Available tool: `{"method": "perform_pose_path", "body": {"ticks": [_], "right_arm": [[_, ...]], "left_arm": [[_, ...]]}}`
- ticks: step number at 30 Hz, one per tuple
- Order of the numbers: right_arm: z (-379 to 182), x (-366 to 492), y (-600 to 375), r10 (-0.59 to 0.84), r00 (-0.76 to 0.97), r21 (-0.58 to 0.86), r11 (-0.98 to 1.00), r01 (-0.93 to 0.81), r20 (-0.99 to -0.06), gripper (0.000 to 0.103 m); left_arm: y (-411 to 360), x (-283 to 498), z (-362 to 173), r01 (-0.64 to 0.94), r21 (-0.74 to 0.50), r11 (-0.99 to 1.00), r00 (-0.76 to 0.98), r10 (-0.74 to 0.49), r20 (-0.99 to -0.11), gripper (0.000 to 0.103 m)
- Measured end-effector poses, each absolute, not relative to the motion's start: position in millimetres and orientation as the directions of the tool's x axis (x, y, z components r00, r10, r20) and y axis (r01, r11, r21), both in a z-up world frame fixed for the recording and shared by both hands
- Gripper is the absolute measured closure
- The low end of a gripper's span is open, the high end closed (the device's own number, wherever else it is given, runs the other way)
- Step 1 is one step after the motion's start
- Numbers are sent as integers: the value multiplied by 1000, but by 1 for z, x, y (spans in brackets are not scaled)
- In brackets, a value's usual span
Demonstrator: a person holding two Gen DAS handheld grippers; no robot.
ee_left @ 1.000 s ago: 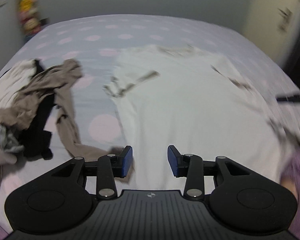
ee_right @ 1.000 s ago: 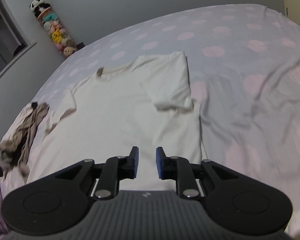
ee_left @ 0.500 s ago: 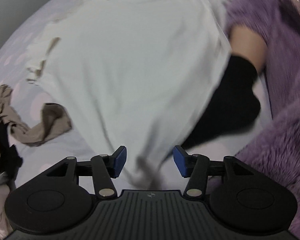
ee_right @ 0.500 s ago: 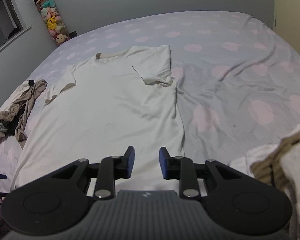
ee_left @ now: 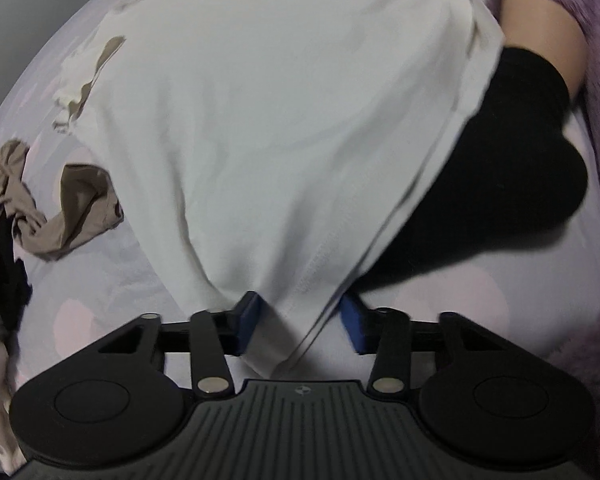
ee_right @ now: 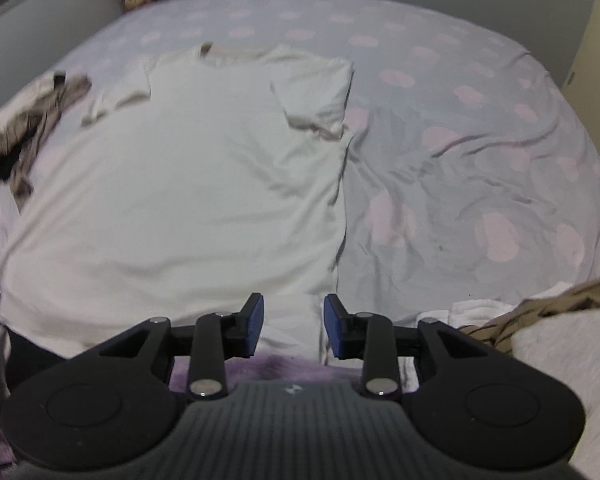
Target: Fold clothes
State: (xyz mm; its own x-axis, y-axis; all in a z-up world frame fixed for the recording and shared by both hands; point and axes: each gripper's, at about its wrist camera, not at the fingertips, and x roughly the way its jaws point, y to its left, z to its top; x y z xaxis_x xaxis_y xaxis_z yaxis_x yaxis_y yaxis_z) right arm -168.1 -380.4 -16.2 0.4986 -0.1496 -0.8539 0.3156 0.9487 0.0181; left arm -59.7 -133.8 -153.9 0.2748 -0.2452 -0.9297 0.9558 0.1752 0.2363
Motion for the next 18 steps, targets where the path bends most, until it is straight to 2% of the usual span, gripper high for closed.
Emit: {"method": "perform_pose_path", "body": {"ticks": [1, 3, 4, 9, 10, 12, 14, 15, 18], "right_arm": [[-18, -164, -381, -141, 483, 10, 955, 296, -864, 60], [-28, -151, -387, -138, 437, -12, 960, 279, -889, 59], [-33, -145, -390, -136, 413, -21, 963, 270, -900, 59], [-69, -119, -423, -40, 322, 62, 952, 299, -946, 58], [-77, -116, -430, -17, 302, 82, 946, 314, -953, 53], [-90, -114, -440, 32, 282, 134, 927, 350, -959, 52], [-94, -120, -444, 85, 310, 204, 904, 375, -947, 68], [-92, -124, -444, 110, 336, 241, 893, 380, -935, 90], [-76, -141, -438, 129, 419, 295, 886, 359, -899, 97]], "left_arm": [[-134, -57, -153, 955, 229, 189, 271, -245, -931, 76], [-135, -54, -153, 947, 243, 211, 291, -240, -926, 93], [-135, -52, -152, 943, 247, 223, 298, -238, -924, 96], [-131, -48, -148, 936, 228, 269, 297, -251, -921, 100], [-131, -48, -147, 934, 223, 278, 295, -252, -921, 100], [-130, -46, -145, 930, 211, 300, 292, -258, -921, 100], [-129, -45, -141, 925, 198, 325, 290, -266, -919, 100], [-128, -44, -139, 921, 194, 338, 293, -273, -916, 100], [-124, -41, -127, 909, 185, 373, 306, -296, -905, 101]]}}
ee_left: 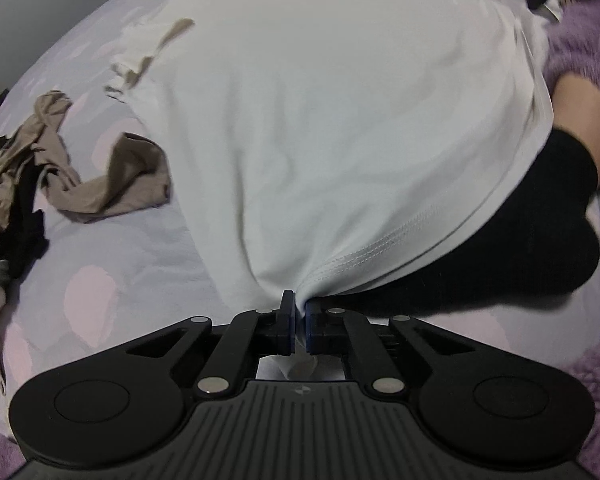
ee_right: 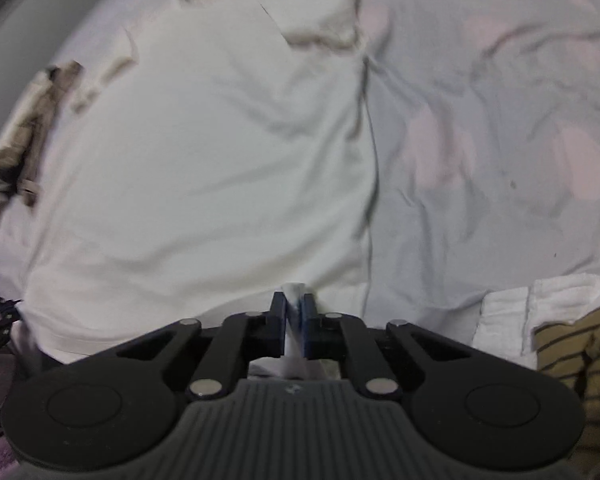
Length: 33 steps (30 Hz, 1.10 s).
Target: Fold clothes
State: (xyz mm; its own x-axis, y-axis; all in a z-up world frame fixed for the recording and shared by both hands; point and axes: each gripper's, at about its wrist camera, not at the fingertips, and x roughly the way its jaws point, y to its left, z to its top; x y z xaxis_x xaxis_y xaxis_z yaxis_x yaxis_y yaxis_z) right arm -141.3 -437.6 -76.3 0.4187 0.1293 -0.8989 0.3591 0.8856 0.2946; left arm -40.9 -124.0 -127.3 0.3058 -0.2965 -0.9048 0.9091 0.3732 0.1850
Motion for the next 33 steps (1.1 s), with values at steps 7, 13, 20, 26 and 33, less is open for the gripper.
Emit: {"method": "perform_pose_path", "body": {"ticks": [7, 13, 20, 26, 33], "right_arm": [[-15, -209, -431, 64, 605, 328, 882, 337, -794, 98], [27, -253, -416, -33, 742, 337, 876, 344, -670, 99], [65, -286, -395, -141, 824, 325, 872, 366, -549, 99], [101, -324, -380, -171, 877, 332, 879, 342, -449, 99], [138, -376, -354, -217, 904, 297, 894, 335, -368, 99]], "left_arm": [[-114, -31, -92, 869, 202, 452, 379, -344, -859, 101], [-112, -34, -50, 828, 284, 483, 497, -399, -770, 101], [-102, -48, 12, 765, 360, 533, 622, -468, -628, 101], [-84, -73, 61, 735, 402, 545, 673, -521, -524, 101], [-65, -102, 95, 752, 410, 516, 659, -576, -483, 101]]}}
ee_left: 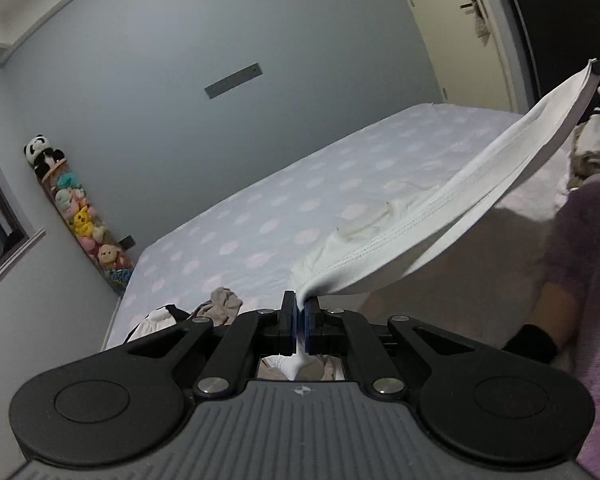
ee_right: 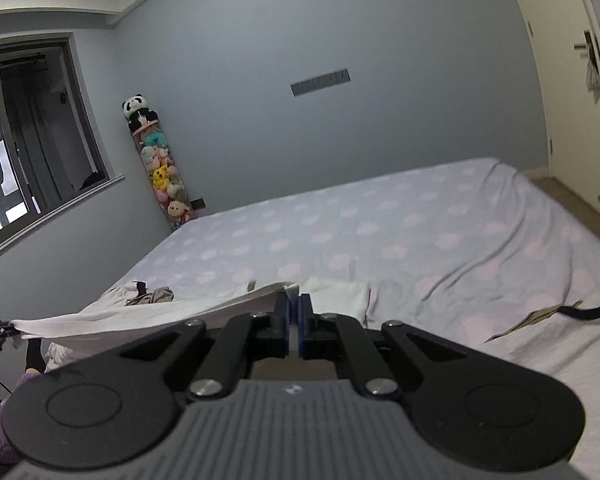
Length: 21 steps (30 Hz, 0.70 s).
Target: Fold clothes
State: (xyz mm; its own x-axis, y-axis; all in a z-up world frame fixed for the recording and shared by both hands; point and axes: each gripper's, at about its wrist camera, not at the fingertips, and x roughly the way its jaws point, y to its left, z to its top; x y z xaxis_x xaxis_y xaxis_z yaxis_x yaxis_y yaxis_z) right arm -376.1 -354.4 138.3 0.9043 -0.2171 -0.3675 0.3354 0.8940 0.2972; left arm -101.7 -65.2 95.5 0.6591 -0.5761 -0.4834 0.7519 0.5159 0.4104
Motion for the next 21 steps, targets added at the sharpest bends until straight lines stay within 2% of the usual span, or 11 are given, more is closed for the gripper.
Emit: {"method": "perform_pose_path", "body": {"ticks": [9, 21], "right_arm": [[109, -341, -380, -225, 869, 307, 872, 382, -440, 99], [69, -186, -439, -305, 810, 212, 864, 456, -500, 99]], "left_arm": [[-98, -66, 70, 772, 410, 486, 635, -551, -542, 101], [-203, 72, 35, 782, 389, 487, 608, -460, -647, 101]]}}
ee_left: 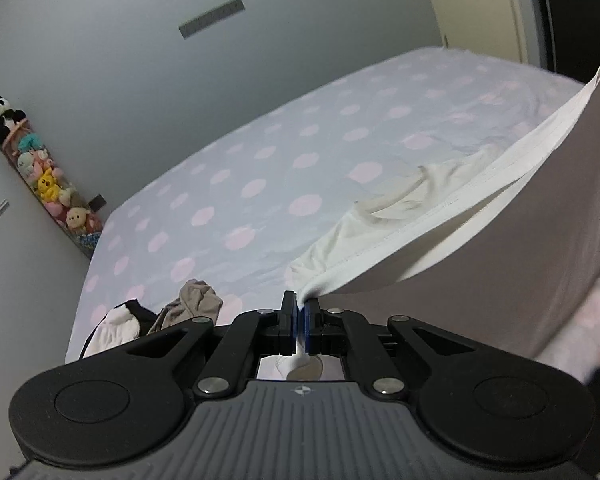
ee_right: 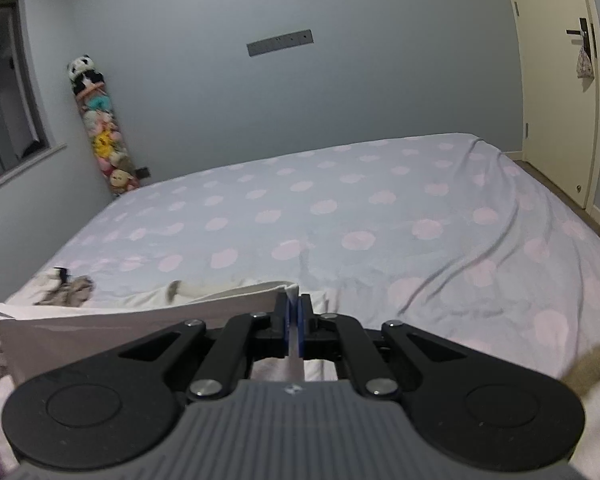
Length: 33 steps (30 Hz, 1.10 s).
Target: Fold clothes
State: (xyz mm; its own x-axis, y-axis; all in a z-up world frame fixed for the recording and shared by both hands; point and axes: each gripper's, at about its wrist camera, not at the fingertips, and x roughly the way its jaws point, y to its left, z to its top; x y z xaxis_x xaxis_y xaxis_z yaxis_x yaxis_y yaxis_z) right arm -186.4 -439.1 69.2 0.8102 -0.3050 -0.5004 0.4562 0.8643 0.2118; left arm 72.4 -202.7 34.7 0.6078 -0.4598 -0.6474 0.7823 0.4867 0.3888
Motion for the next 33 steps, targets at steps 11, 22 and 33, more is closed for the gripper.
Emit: {"method": "perform_pose_path", "body": {"ticks": [11, 22, 33], "right_arm": [[5, -38, -507, -332, 723, 168, 835, 524, -606, 99], [-90, 39, -552, -328, 629, 164, 787, 595, -705, 98], [-93, 31, -554, -340, 637, 191, 764, 616, -692, 78]], "left_arm": [[-300, 191, -32, 810, 356, 467, 541, -358, -761, 101], [-352, 268, -133, 805, 279, 524, 481, -299, -824, 100], [-320, 257, -113, 738, 244, 630, 543, -338, -769, 75]]}}
